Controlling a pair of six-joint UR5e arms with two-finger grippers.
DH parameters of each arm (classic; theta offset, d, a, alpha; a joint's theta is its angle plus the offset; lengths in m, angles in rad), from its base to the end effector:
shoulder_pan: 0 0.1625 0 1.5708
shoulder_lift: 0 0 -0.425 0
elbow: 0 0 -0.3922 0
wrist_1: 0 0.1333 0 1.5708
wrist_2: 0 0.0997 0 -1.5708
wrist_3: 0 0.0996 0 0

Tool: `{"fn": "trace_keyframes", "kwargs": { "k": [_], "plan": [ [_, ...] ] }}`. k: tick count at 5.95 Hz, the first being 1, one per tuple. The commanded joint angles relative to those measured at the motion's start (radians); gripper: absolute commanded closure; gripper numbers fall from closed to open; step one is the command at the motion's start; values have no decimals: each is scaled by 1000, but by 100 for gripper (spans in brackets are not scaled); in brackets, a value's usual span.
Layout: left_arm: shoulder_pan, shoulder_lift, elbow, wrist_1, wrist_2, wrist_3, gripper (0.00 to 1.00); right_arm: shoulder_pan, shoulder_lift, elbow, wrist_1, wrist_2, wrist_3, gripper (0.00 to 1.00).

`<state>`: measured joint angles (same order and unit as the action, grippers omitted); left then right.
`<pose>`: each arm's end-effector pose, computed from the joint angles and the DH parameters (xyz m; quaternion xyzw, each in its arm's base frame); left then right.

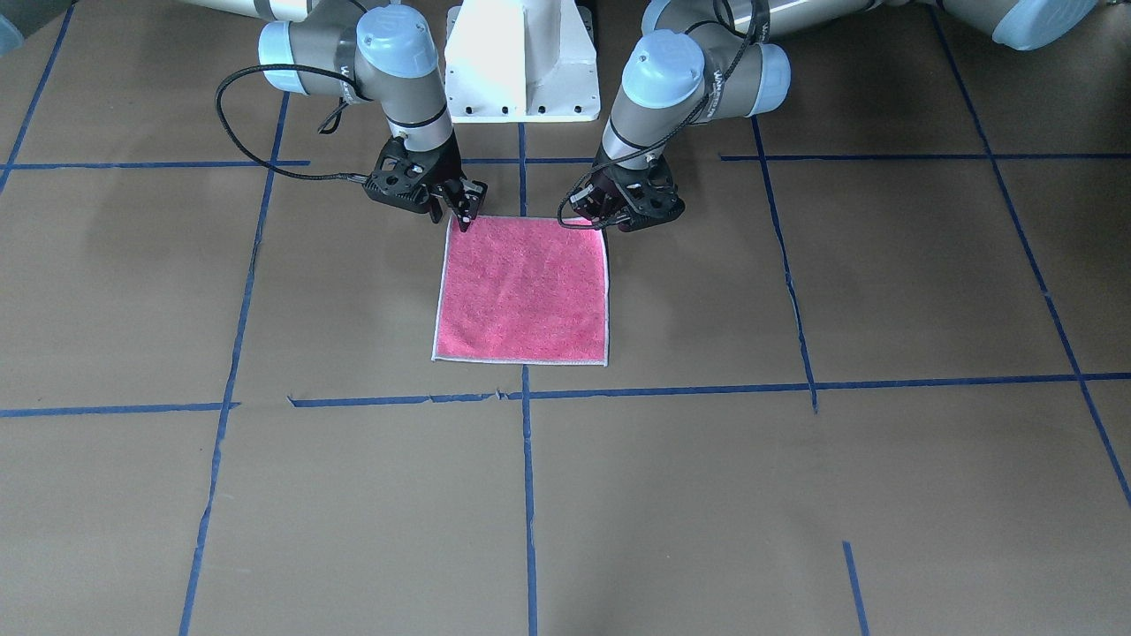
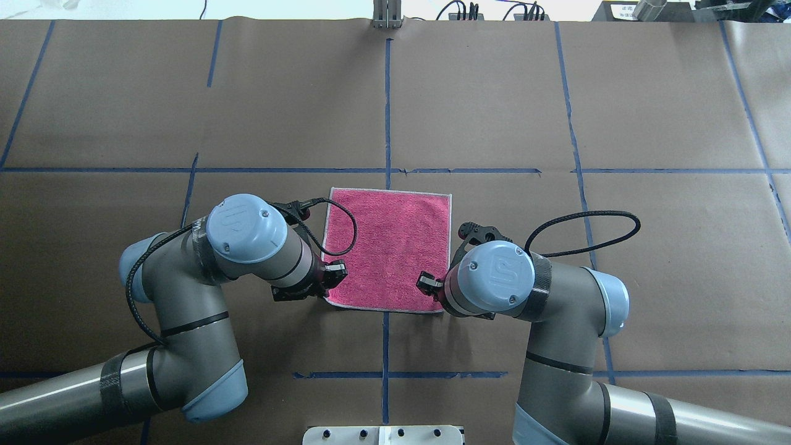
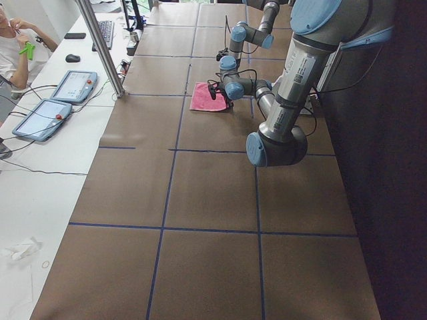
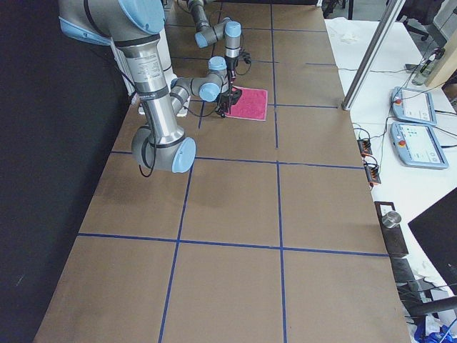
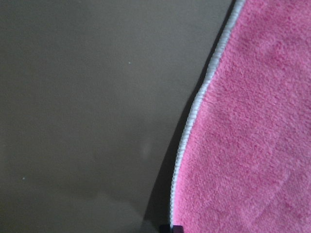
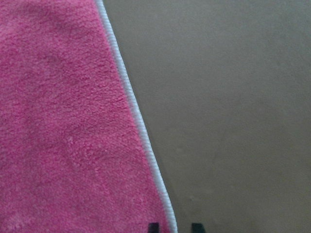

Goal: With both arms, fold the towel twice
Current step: 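Lower the right gripper to the opposite towel edge while the left gripper holds its edge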

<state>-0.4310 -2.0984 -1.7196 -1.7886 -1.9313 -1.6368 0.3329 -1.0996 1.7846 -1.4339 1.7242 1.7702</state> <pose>0.5540 -0.3628 0.2648 -0.0818 0.4476 -0.1430 0.8789 -0.5631 -0.3196 0.2870 -0.0435 -0.4021 0.2109 0.8899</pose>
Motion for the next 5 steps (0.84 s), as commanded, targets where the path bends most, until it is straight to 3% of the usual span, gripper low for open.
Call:
{"fn": "trace_keyframes", "kwargs": {
  "k": [1, 2, 3, 5],
  "plan": [
    [0, -2, 2, 0, -2, 0, 98, -8, 3, -1, 0, 0, 0, 75],
    [0, -2, 2, 0, 0, 0, 98, -8, 6, 1, -2, 2, 0, 90],
    [0, -2, 2, 0, 0, 0, 98, -2, 4, -1, 0, 2, 0, 99],
    [-15, -6, 3, -8, 0, 0, 98, 38, 7, 3, 1, 6, -2, 100]
  ]
}}
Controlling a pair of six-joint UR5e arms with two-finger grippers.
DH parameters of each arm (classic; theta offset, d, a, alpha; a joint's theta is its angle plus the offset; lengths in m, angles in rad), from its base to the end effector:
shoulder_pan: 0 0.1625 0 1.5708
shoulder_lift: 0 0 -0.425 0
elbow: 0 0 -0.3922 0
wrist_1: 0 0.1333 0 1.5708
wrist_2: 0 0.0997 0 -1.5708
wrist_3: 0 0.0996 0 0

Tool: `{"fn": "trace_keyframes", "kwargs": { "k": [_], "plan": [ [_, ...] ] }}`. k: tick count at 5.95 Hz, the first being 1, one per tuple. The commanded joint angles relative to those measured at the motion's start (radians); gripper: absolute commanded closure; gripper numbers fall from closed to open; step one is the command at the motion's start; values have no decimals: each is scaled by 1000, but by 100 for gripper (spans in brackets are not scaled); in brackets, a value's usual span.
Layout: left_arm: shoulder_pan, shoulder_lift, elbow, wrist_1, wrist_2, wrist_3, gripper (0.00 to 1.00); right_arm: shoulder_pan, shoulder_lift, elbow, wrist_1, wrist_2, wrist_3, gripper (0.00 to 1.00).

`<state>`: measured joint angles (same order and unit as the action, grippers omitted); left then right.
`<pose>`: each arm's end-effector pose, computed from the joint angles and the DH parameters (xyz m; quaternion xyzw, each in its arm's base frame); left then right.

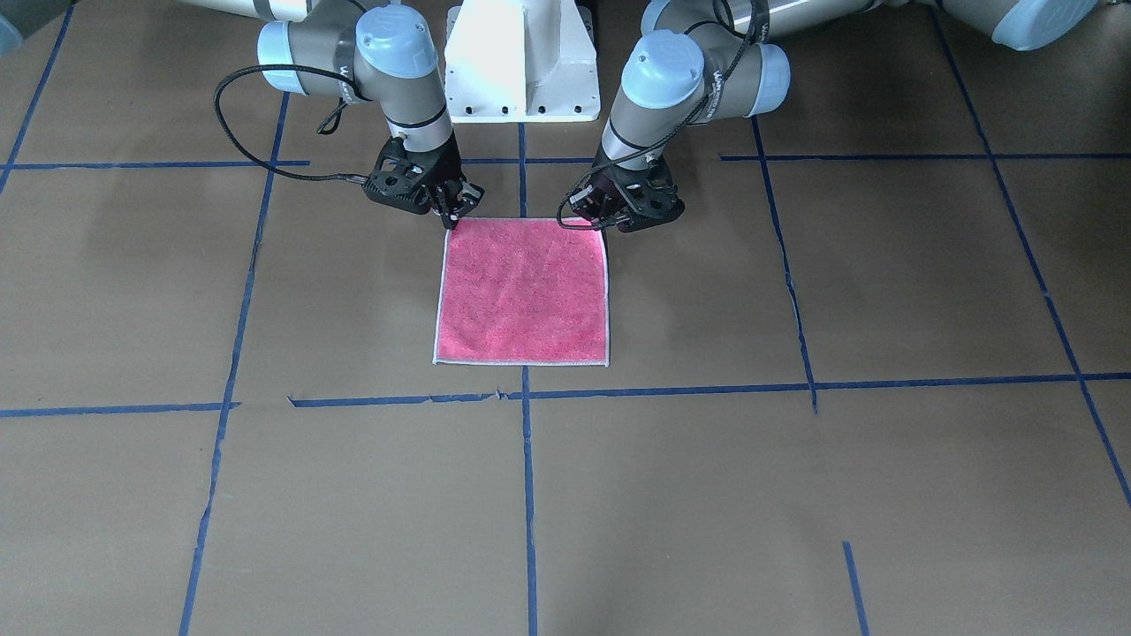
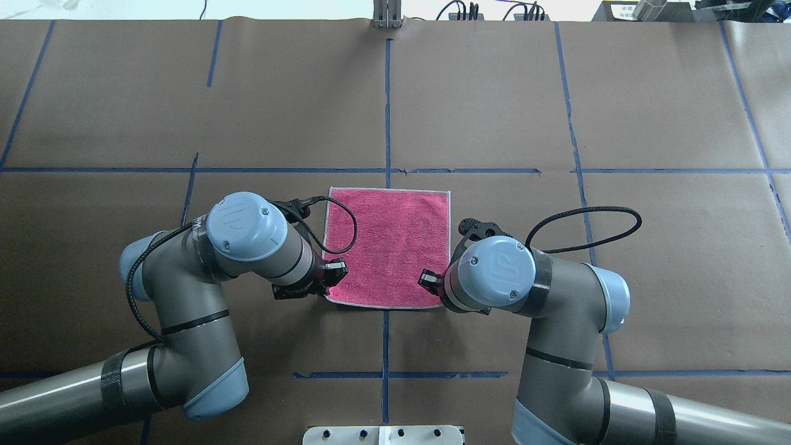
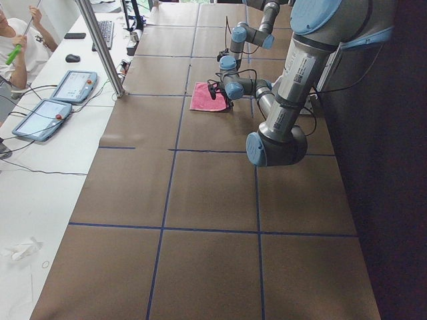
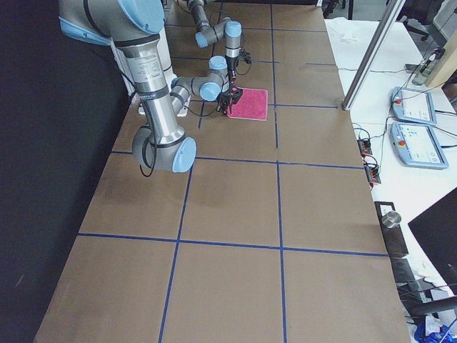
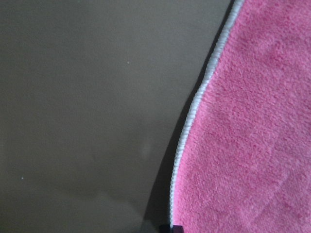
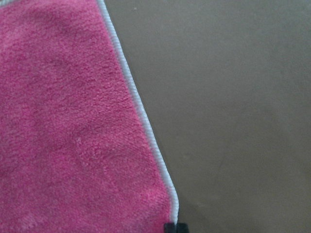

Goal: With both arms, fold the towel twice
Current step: 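Lower the right gripper to the opposite towel edge while the left gripper holds its edge, then grip both towel edges and lift them up toward each other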

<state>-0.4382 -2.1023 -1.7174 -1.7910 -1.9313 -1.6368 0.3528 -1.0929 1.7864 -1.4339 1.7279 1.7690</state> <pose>0.5522 -0.3672 0.2629 -0.0797 0.4497 -0.1457 0.8776 -0.5570 -0.3305 0.2819 -0.0405 -0.4065 0.2177 0.8864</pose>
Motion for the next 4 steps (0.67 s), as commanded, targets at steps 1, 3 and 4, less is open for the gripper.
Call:
{"fn": "trace_keyframes", "kwargs": {
  "k": [1, 3, 4],
  "plan": [
    [-42, -21, 7, -7, 0, 2, 99, 43, 2, 1, 7, 5, -2, 100],
    [-79, -36, 15, -8, 0, 3, 100, 89, 10, -7, 10, 7, -8, 100],
    [-92, -45, 18, -10, 0, 8, 100, 115, 31, -21, 10, 16, -8, 100]
  ]
}}
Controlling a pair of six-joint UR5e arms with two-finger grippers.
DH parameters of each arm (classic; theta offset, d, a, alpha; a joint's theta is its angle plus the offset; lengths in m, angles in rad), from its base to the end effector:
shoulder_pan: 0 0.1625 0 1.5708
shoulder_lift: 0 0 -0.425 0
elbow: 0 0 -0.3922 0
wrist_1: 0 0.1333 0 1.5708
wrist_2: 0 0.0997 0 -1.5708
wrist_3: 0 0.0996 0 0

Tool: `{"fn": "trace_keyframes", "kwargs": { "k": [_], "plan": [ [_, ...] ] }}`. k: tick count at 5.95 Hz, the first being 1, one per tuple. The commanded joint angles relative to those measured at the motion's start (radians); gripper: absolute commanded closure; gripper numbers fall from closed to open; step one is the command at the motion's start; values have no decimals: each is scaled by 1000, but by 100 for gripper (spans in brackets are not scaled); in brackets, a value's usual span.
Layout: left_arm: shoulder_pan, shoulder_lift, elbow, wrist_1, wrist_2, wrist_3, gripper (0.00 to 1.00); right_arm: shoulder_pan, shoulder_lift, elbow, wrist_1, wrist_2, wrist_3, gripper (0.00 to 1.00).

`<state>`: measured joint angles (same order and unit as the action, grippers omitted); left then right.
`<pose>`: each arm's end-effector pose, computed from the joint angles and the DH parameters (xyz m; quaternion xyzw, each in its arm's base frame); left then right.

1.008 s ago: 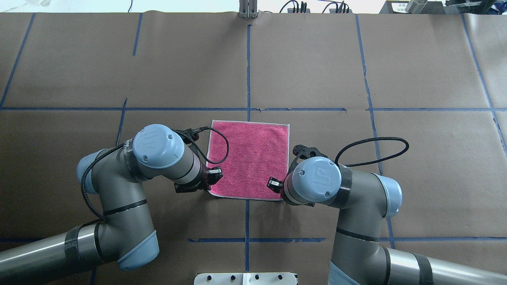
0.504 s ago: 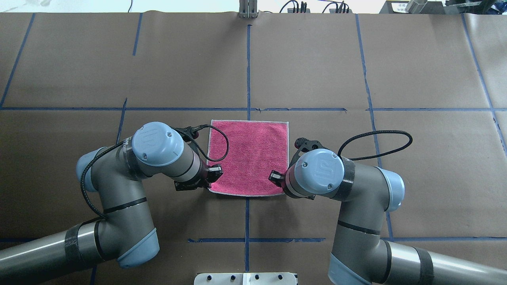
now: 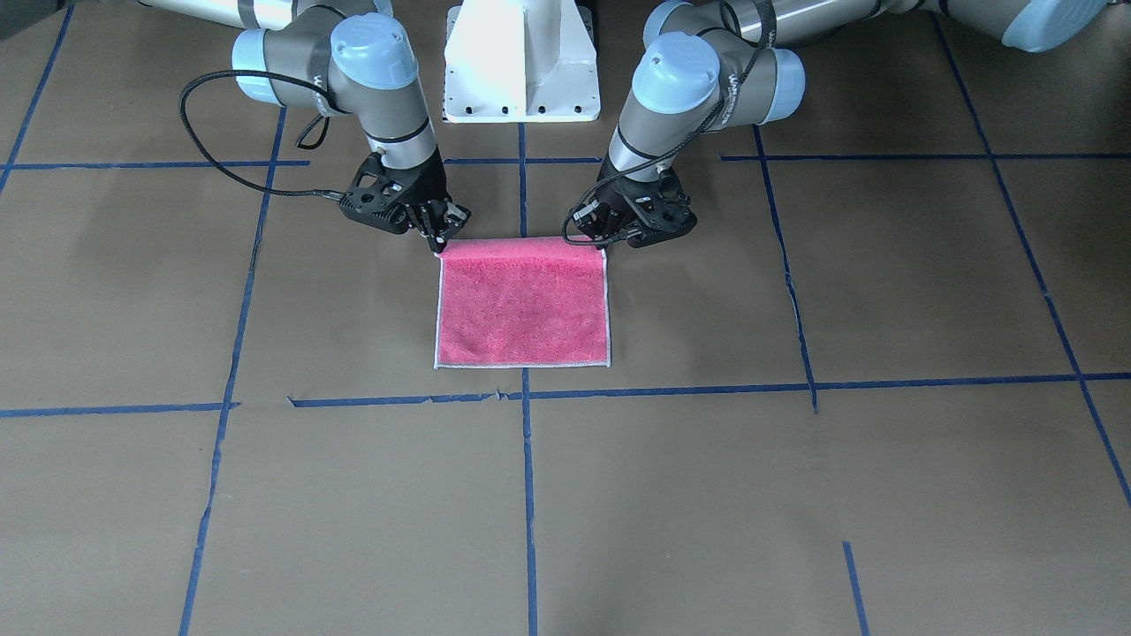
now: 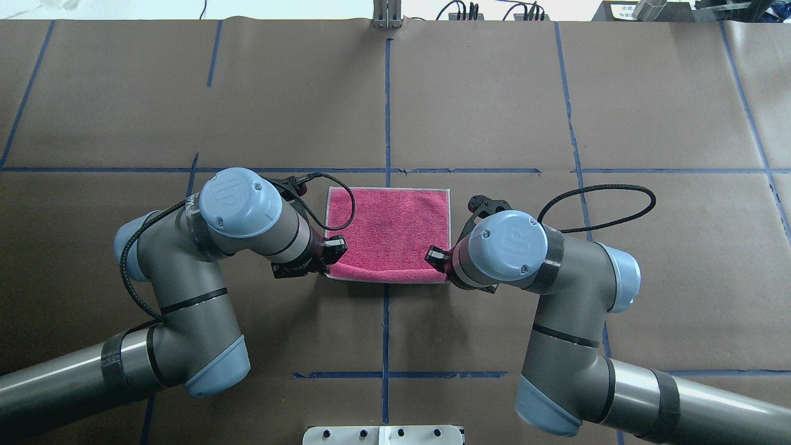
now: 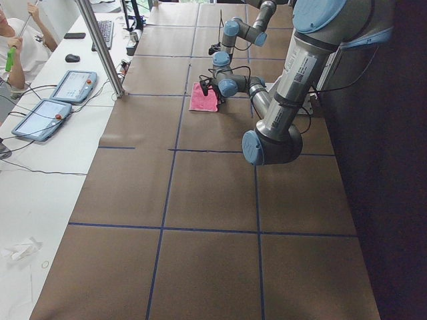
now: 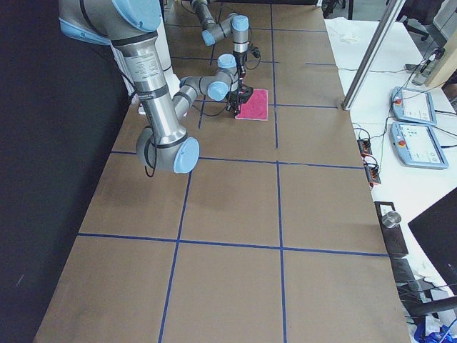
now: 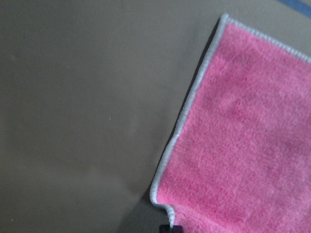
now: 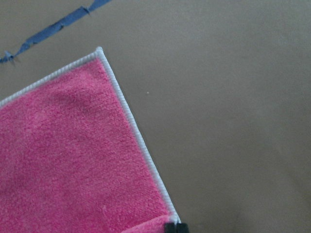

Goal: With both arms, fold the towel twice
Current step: 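Grip both towel edges and lift them up toward each other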

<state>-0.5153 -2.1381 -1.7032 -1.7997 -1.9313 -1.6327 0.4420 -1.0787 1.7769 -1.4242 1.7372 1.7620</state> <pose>0.5283 -0.4120 0.2443 -0.0572 0.4653 -0.1734 0.8661 -0.5293 -0.3797 0.2756 -0.0241 -0.4148 0.2506 0.8744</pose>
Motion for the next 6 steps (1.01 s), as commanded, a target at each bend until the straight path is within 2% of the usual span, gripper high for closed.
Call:
{"fn": "trace_keyframes", "kwargs": {
  "k": [1, 2, 3, 6],
  "plan": [
    [-25, -23, 8, -3, 0, 4, 100, 40, 25, -13, 2, 12, -4, 100],
    [-29, -60, 52, -4, 2, 4, 100, 43, 39, -16, 23, 10, -4, 100],
    [-52, -83, 104, -24, 2, 2, 100, 62, 74, -57, 27, 12, -4, 100],
    [-72, -88, 161, -62, 2, 2, 100, 118, 130, -158, 27, 19, -6, 100]
  ]
}}
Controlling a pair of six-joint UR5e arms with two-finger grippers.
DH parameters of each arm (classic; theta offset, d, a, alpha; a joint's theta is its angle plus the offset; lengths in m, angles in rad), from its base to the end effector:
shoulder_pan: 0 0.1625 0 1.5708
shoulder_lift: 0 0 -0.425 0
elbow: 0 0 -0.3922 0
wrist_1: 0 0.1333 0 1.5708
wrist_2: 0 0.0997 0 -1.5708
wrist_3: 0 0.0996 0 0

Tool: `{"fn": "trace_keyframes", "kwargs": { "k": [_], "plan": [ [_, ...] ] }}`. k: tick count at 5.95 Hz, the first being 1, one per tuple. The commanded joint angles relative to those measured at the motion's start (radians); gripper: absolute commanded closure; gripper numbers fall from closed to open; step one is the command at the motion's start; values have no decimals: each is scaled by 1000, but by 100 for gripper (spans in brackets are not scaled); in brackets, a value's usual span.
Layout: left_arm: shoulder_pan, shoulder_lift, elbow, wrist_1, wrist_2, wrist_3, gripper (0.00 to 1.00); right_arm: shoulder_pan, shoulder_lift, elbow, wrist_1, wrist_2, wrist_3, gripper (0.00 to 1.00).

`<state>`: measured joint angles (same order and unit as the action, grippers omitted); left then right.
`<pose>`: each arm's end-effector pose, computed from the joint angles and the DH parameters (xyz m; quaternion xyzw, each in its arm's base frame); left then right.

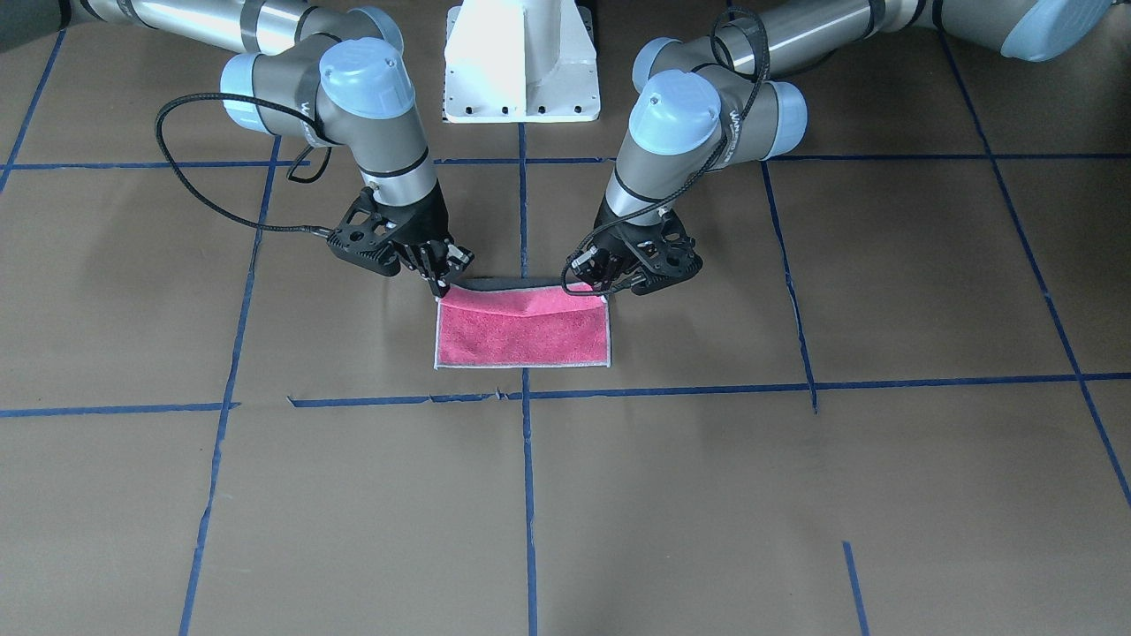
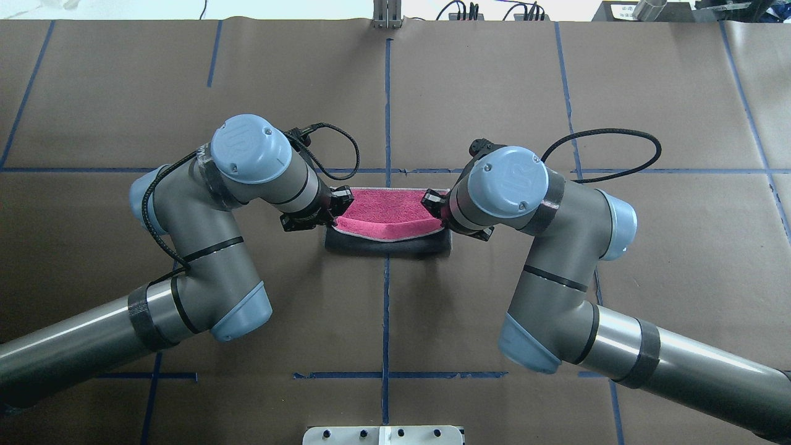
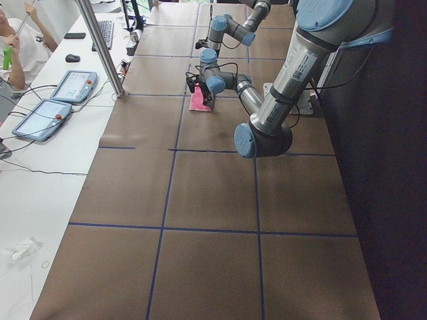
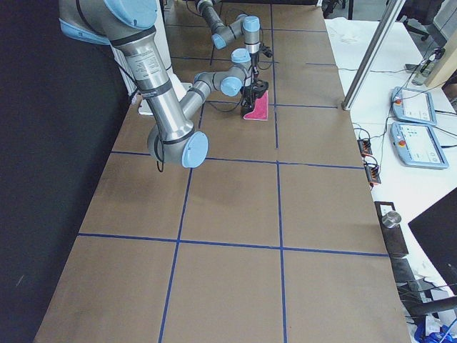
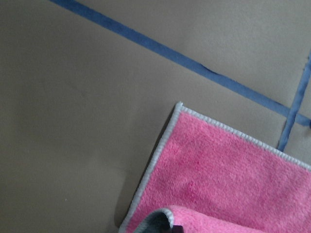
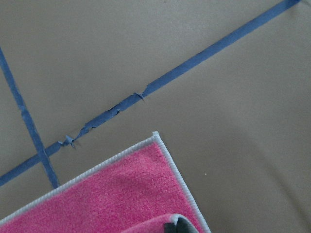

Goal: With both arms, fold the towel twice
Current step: 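Grip both towel edges and lift them up toward each other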

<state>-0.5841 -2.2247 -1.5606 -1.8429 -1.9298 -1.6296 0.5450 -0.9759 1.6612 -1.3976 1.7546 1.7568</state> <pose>0.5355 -0.4718 0.2422 -0.0417 0.4616 -0.2040 0.8623 -0.5228 -0.4515 0.2548 -0.0081 -0.4227 0.2879 0.8593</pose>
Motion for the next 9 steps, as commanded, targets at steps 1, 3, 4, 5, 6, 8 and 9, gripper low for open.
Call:
{"fn": "trace_keyframes", "kwargs": {
  "k": [1, 3, 4, 5, 6, 8, 9],
  "plan": [
    [-3, -13, 40, -31, 0, -1, 100, 19, 52, -72, 0, 2, 0, 100],
    [-19, -13, 48, -32, 0, -1, 100, 39, 101, -141, 5, 15, -2, 100],
    [-22, -16, 59, -33, 0, -3, 100, 49, 101, -168, 43, 19, 0, 100],
    [-23, -35, 85, -33, 0, -3, 100, 56, 103, -179, 46, 20, -2, 100],
    [-25, -58, 111, -33, 0, -7, 94, 58, 103, -179, 46, 20, -2, 100],
    [-61, -99, 178, -33, 0, -47, 26, 70, 105, -192, 46, 20, 1, 92],
    [-81, -128, 232, -33, 0, -46, 0, 97, 106, -211, 54, 43, 9, 51]
  ]
}}
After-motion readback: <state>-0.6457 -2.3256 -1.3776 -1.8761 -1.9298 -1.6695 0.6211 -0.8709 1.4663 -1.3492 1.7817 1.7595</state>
